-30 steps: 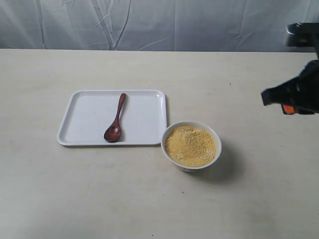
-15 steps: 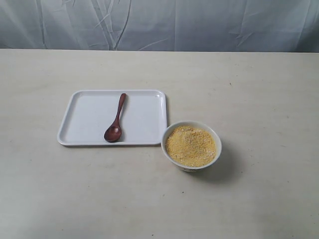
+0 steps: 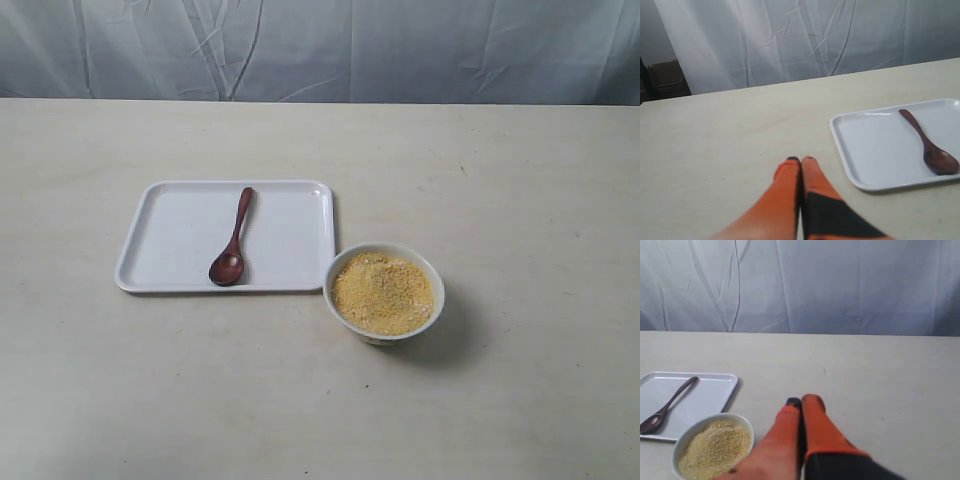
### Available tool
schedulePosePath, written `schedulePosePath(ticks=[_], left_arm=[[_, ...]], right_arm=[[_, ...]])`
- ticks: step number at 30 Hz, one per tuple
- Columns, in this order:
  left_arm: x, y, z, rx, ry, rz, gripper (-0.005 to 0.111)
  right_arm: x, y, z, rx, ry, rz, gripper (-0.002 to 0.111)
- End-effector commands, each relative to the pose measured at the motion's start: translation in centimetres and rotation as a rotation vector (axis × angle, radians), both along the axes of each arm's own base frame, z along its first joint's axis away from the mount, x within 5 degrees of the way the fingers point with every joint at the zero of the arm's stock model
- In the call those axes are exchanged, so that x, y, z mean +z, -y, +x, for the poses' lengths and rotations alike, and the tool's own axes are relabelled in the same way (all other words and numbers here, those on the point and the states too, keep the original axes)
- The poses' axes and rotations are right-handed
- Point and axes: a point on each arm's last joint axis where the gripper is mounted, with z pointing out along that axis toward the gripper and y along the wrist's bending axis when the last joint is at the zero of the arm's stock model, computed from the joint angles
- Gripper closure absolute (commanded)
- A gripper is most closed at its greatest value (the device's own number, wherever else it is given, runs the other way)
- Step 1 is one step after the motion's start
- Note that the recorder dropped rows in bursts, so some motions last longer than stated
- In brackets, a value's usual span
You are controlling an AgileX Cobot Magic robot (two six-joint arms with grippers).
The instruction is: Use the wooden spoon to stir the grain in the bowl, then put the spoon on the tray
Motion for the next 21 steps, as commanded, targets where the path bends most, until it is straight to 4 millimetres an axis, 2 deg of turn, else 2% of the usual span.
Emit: schedulePosePath(ticks=[1,9,16,18,21], left_arm=[[0.0,0.0,0.0,-0.001,0.008,-0.008,0.107],[0.0,0.0,0.0,-0.001,0.008,-0.008,0.107],[0.0,0.0,0.0,-0.001,0.008,-0.008,0.107],[0.0,0.0,0.0,-0.001,0.008,-0.008,0.107],[0.0,0.0,0.0,0.0,0.01,0.008,0.107]], right_arm=[[0.0,0.2,-0.7,-0.004,0.047,0.013,0.109],[0.2,0.7,-1.6,-0.161,0.104,0.025,0.109],[0.0,0.7,-1.6,-0.164,0.105,0.025,0.109],[-1.5,0.7,-1.8,-0.165,0.105,0.024,0.109],[-3.8,0.7,-0.7,-0.167,0.07,0.02,0.109]])
